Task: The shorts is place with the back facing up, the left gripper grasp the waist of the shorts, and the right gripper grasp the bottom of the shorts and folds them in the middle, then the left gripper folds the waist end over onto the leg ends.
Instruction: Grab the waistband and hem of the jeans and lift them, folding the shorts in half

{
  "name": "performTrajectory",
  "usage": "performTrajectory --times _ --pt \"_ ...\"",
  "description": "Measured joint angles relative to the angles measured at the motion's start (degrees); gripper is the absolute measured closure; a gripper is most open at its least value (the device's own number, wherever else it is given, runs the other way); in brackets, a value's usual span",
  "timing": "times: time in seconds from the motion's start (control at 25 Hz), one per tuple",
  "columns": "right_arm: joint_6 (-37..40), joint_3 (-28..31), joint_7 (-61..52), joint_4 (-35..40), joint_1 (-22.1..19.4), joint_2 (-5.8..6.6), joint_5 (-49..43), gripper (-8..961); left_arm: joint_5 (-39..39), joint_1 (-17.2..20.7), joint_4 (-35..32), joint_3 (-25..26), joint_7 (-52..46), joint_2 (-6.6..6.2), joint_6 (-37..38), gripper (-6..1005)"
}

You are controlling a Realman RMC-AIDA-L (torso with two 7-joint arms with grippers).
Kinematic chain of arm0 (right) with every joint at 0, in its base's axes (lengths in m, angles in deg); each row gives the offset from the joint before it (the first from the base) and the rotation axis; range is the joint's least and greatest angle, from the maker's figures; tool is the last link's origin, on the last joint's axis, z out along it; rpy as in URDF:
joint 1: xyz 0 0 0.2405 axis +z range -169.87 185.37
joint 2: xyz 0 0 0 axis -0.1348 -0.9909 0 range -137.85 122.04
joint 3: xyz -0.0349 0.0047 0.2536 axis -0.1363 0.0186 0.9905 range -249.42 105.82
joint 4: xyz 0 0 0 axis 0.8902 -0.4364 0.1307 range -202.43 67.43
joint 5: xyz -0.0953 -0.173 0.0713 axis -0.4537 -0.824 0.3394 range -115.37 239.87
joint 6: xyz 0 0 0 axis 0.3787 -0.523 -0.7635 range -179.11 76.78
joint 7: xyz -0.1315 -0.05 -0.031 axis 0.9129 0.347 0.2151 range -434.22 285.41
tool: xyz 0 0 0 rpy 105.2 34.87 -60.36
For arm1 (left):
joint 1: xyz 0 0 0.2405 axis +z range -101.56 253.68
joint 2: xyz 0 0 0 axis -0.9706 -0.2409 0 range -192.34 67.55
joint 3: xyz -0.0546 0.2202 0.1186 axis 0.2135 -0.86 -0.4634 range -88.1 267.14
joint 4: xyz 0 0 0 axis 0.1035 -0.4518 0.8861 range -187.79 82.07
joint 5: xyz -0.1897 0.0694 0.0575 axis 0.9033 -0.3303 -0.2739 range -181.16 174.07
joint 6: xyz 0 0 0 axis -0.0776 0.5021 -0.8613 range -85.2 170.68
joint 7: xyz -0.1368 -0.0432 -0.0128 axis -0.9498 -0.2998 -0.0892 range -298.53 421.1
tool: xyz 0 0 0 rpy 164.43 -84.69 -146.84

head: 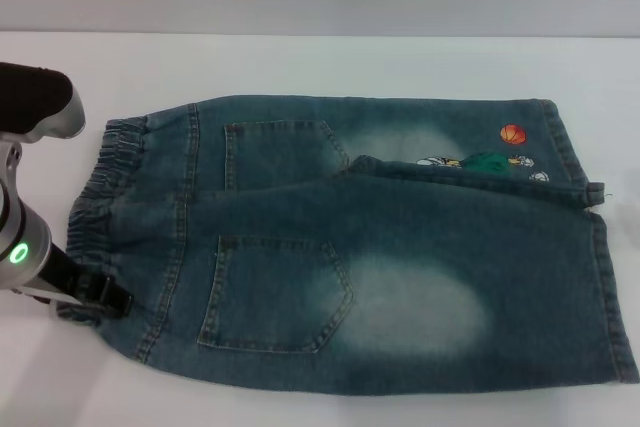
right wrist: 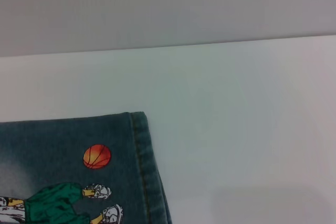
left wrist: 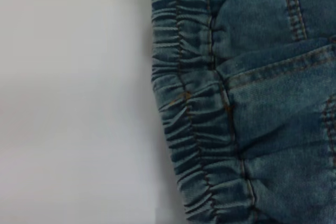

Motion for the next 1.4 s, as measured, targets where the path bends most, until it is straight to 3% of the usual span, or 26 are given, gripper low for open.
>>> performTrajectory --times 1.4 --pt "0.19 0.09 0.0 -0.03 0.06 0.08 0.0 367 0.13 -1.72 -2.31 -0.02 -0.11 0.23 -0.19 239"
